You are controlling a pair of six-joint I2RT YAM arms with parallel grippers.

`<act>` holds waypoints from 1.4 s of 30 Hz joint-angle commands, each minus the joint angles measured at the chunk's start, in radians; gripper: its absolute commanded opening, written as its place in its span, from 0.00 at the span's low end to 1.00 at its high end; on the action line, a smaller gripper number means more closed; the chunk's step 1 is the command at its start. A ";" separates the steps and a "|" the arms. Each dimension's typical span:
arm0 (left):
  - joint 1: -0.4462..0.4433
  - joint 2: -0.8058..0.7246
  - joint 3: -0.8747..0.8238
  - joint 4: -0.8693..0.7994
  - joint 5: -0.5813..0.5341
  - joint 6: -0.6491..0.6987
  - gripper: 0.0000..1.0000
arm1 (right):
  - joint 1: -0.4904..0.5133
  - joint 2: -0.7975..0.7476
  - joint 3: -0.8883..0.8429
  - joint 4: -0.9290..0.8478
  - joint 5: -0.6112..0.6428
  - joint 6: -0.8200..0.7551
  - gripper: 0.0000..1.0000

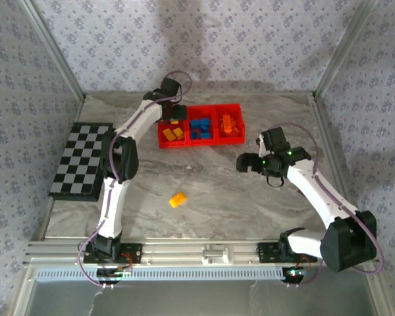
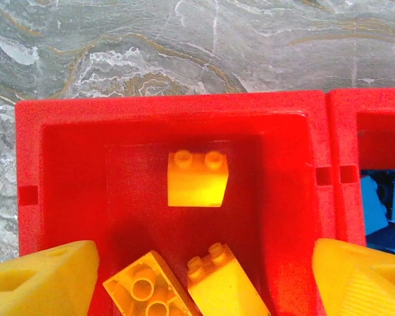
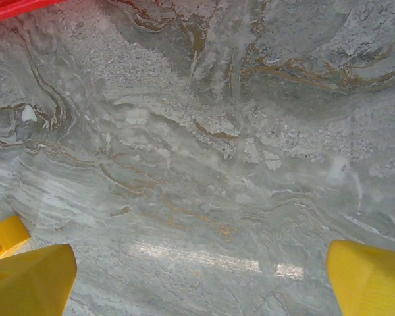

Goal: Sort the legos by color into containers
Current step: Place the lego in the container, then pick up the lego from the middle-left of the table.

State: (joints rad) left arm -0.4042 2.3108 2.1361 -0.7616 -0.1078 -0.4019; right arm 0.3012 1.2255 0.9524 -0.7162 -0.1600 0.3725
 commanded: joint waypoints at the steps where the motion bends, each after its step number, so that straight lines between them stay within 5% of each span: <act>1: -0.017 -0.169 -0.095 0.002 0.006 0.059 0.90 | -0.005 -0.009 -0.002 -0.014 0.014 -0.018 1.00; 9: -0.088 -0.703 -0.786 0.269 0.047 0.061 0.98 | -0.006 0.016 -0.013 0.030 0.007 -0.025 1.00; 17: -0.265 -0.968 -1.107 0.186 0.121 0.174 0.99 | 0.005 0.084 0.000 0.097 -0.024 0.001 1.00; 29: -0.459 -0.885 -1.169 0.063 0.066 0.248 0.97 | 0.047 0.121 0.038 0.134 0.010 0.040 1.00; 42: -0.474 -0.643 -1.136 0.122 0.068 0.252 0.89 | 0.011 0.058 0.008 0.085 0.022 0.032 1.00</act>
State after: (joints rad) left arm -0.8730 1.6505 0.9699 -0.6430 -0.0250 -0.1650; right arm 0.3214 1.3083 0.9600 -0.5983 -0.1524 0.4004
